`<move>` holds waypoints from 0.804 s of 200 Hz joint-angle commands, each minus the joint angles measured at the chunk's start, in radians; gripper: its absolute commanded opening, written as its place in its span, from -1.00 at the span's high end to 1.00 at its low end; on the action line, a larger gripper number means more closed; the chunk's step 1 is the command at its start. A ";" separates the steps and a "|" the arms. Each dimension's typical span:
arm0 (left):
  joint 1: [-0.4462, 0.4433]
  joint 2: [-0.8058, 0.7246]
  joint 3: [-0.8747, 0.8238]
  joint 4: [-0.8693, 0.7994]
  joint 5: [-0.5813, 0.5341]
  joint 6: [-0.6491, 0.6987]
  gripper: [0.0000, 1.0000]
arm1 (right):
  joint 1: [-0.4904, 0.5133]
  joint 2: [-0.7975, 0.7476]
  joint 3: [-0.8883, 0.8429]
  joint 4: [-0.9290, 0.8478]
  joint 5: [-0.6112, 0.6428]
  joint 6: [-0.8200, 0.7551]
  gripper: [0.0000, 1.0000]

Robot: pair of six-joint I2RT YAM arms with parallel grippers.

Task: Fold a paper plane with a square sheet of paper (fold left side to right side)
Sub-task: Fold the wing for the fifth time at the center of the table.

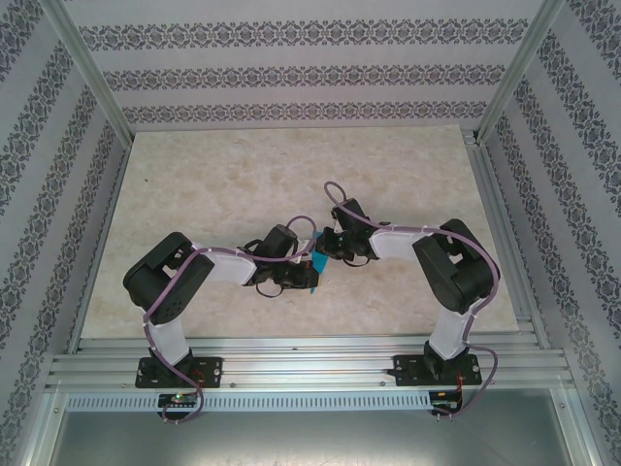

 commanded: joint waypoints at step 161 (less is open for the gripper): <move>-0.078 -0.125 -0.227 -0.268 -0.008 -0.003 0.87 | -0.047 0.118 0.070 -0.069 0.061 -0.018 0.77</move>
